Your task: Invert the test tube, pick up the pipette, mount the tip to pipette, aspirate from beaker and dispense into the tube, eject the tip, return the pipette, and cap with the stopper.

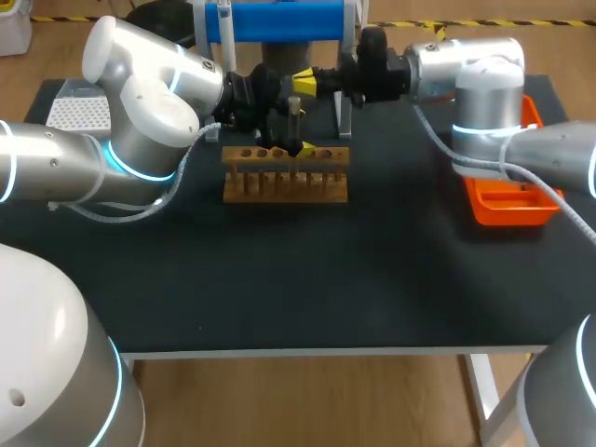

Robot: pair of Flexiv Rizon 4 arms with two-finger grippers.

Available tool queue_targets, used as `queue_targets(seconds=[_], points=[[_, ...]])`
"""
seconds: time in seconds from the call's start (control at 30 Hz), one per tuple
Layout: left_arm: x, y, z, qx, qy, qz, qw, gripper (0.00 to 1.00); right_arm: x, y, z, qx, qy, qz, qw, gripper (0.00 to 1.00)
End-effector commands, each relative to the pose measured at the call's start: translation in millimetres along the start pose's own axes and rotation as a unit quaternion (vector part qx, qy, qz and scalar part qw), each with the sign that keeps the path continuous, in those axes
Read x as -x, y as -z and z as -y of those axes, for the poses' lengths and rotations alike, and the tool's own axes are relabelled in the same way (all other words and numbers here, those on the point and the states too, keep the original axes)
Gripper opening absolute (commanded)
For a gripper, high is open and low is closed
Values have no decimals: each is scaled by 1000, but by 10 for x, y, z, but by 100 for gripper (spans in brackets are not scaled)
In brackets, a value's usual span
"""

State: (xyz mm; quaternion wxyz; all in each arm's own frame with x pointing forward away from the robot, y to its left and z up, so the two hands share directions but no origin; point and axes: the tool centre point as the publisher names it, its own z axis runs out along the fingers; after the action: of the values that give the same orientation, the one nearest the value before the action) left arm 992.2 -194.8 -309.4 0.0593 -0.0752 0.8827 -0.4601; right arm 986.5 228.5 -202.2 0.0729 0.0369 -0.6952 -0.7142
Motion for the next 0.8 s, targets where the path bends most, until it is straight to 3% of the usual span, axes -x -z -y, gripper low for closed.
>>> queue_targets(seconds=[0.03,0.43,0.8], points=[[8,-3,3,1,0,-1,1000,100,-55,130,-89,-14,8,10,1000,100],[8,-3,3,1,0,-1,1000,100,1,719,-101,-82,62,64,993,100],[8,-3,3,1,0,-1,1000,100,-12,1131,262,-157,98,111,976,100]])
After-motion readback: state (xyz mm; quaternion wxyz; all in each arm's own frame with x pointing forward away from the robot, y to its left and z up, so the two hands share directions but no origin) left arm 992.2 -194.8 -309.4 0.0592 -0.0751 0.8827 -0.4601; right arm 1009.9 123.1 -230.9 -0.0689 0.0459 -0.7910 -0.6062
